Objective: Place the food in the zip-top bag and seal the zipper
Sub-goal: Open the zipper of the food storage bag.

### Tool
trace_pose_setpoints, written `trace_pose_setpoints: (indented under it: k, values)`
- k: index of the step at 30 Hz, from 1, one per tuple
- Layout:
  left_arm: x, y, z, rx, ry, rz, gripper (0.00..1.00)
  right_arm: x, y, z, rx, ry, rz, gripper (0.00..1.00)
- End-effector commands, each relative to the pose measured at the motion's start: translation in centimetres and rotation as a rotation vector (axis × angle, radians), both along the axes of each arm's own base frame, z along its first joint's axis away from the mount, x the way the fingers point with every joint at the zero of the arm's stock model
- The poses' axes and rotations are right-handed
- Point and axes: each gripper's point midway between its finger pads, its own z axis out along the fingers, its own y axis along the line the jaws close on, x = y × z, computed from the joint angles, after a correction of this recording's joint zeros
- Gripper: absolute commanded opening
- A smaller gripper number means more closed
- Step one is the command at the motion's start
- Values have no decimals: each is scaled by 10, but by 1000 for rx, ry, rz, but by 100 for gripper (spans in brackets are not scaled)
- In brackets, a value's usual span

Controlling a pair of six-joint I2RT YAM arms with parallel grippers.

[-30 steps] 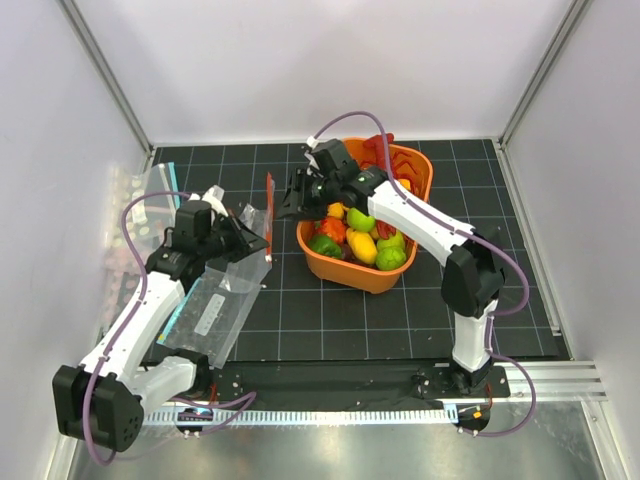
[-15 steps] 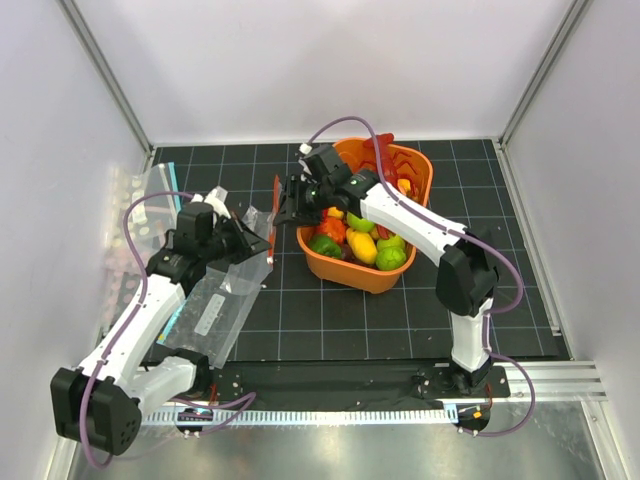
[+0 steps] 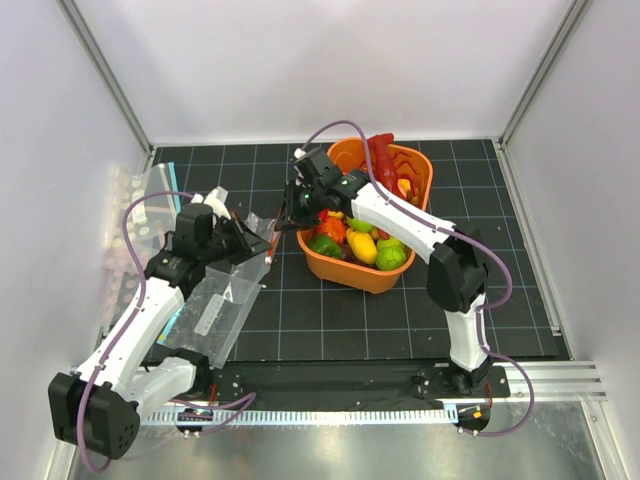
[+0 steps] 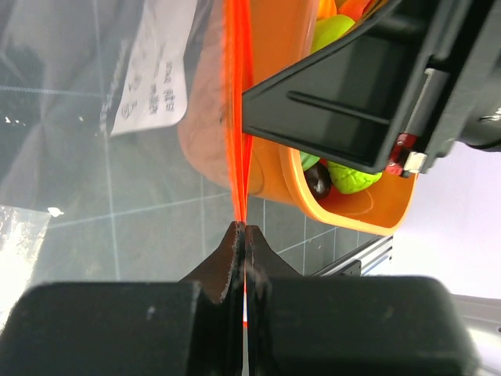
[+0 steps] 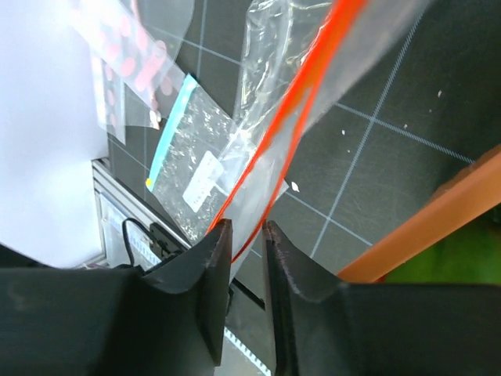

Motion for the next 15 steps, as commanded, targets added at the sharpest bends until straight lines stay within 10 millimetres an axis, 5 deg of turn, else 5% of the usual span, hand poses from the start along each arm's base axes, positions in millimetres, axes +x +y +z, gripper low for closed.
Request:
trace_pose_setpoints:
  k: [1,5,10,15]
  values:
    - [3,-1,13,-2,-78,-14,0,2,3,13,6,-25,-3,26]
    - [2,-3,10,-4,-70,-25,0,0,7,17,20,-34,17,2]
    - [5,-2,14,8,-68,-13,41,-3,8,29,25,-102,62,1]
    - [15,4,16,61,-31,17,50,-13,5,32,24,-163,99,1]
